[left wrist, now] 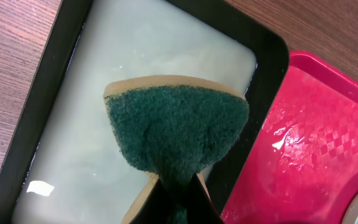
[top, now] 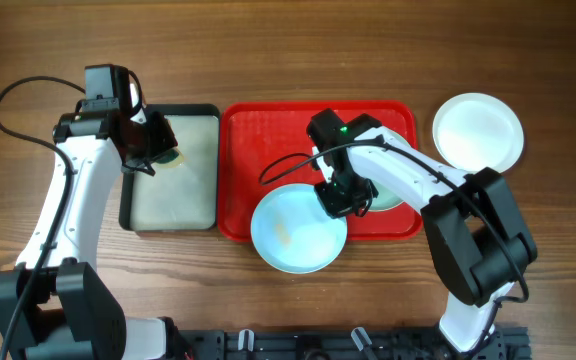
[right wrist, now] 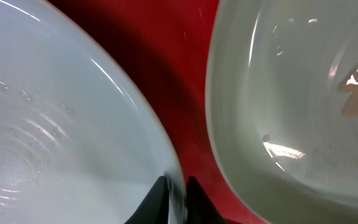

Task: Clean dirty plates on tray and stack at the side
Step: 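Move the right gripper to the rim of a light-blue plate, then grip the light-blue plate rim and drag it toward the tray's left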

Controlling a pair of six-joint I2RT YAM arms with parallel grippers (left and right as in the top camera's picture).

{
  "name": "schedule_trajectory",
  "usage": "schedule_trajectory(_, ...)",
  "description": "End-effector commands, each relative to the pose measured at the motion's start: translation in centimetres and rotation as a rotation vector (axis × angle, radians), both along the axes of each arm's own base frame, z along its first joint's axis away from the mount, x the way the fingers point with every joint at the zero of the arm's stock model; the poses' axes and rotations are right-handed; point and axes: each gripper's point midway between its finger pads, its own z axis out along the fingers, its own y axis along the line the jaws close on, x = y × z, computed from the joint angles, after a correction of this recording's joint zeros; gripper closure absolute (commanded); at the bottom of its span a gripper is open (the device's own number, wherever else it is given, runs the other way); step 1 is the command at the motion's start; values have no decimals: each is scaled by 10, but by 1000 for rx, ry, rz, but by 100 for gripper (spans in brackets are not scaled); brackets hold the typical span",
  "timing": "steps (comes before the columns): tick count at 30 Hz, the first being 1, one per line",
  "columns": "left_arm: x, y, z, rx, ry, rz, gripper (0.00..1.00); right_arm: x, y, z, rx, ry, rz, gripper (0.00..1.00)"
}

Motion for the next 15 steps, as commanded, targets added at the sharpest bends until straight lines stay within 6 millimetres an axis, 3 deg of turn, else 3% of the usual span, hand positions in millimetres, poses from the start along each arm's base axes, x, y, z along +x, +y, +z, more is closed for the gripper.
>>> schedule_trajectory(1, -1, -4, 0, -4, -1, -27, 96, 6, 15, 10, 71, -22, -8, 94)
schedule_trajectory(5, -1, -4, 0, -4, -1, -27, 96, 32, 32, 23, 119, -104, -51, 96)
schedule_trajectory(10, -2, -4, -1, -5, 6, -27, 96, 101, 42, 37, 134, -388, -153, 96)
schedule_trajectory(15, -4, -4, -2, -5, 14, -28, 96, 142, 45, 50, 182, -543, -265, 96)
